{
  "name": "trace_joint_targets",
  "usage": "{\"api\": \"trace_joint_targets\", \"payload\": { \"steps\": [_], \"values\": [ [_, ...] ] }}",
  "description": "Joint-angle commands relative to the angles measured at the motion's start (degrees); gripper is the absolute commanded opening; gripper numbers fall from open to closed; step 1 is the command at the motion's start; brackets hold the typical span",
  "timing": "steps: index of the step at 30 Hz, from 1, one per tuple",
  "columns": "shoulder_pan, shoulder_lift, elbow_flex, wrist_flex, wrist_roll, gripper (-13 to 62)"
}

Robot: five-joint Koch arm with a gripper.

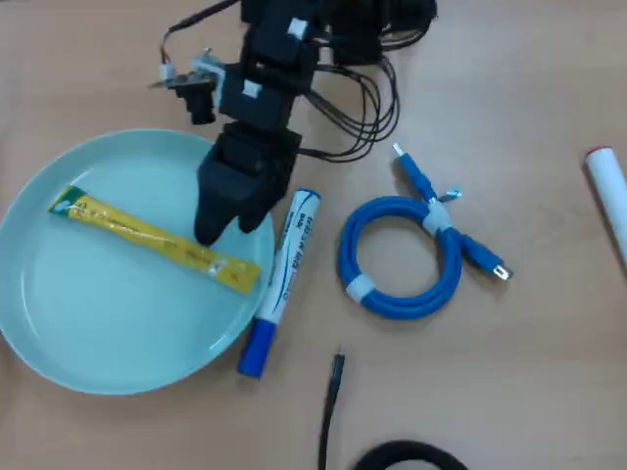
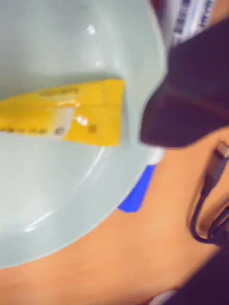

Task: Pick up the yellow coffee stick, then put it in the green bowl

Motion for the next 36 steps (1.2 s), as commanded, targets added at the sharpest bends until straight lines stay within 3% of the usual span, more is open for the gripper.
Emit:
{"api": "trace_joint_targets", "payload": {
  "steps": [1, 21, 30, 36],
  "values": [
    [-1.8, 4.8, -0.9, -0.3, 1.1, 41.3],
    [-15.7, 24.0, 6.5, 8.8, 2.2, 40.9],
    [-16.9, 37.4, 23.7, 7.7, 2.7, 40.9],
    [-19.4, 38.3, 43.2, -11.8, 2.0, 40.9]
  ]
}}
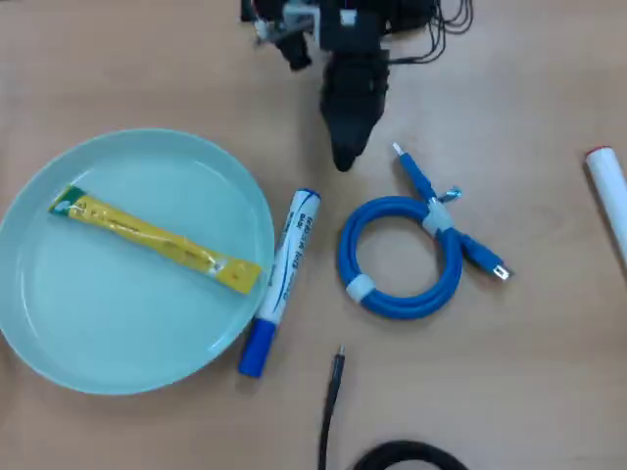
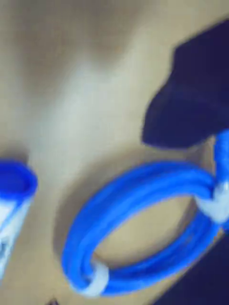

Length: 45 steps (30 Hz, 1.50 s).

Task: Pick up the yellow coffee stick, then put it in the green bowl

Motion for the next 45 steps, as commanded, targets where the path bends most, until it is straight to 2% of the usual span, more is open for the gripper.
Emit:
{"api": "trace_joint_targets", "payload": {
  "steps": [1, 6, 13, 19, 31, 45],
  "values": [
    [-0.1, 2.6, 3.3, -17.0, -0.5, 40.8],
    [0.4, 3.5, 19.2, -33.7, -3.8, 40.8],
    [2.1, 4.6, 33.0, -41.6, -5.4, 40.8],
    [0.7, 8.2, 33.5, -32.3, -9.1, 40.8],
    [-1.4, 8.2, 33.5, -16.6, -8.5, 40.8],
    [-1.3, 8.1, 33.5, -16.2, -8.6, 40.7]
  ]
}}
